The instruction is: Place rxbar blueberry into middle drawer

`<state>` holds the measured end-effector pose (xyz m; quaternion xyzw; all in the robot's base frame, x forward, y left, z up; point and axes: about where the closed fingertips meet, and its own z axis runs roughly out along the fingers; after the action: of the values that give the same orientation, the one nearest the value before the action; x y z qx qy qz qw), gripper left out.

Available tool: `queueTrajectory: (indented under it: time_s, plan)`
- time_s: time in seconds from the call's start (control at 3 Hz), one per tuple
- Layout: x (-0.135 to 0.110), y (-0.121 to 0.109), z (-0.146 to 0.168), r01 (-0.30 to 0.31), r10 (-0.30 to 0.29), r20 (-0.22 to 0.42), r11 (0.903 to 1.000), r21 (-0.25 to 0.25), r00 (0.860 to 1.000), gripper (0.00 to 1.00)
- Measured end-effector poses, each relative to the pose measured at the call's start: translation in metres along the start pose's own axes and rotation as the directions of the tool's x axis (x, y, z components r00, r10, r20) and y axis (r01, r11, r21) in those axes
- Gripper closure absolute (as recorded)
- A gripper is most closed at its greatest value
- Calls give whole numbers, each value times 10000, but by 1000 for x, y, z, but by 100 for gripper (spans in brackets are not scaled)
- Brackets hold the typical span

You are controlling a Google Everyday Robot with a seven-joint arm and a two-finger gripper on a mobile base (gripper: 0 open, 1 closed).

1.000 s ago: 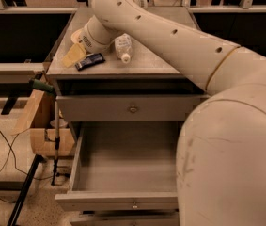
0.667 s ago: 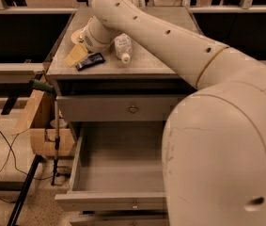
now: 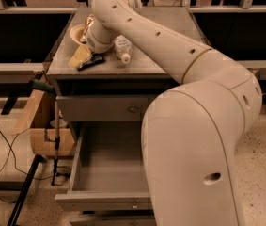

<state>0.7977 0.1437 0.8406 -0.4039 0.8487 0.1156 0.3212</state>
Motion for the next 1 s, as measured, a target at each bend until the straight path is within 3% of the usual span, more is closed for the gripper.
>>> queueTrajectory:
  time_s: [0.67,1.0]
  plan:
    - [22,-13,-6,-1076,1075,35,9935,383,9942,0]
    - [25,-11,-7,-1321,1316,137,9904,407,9912,0]
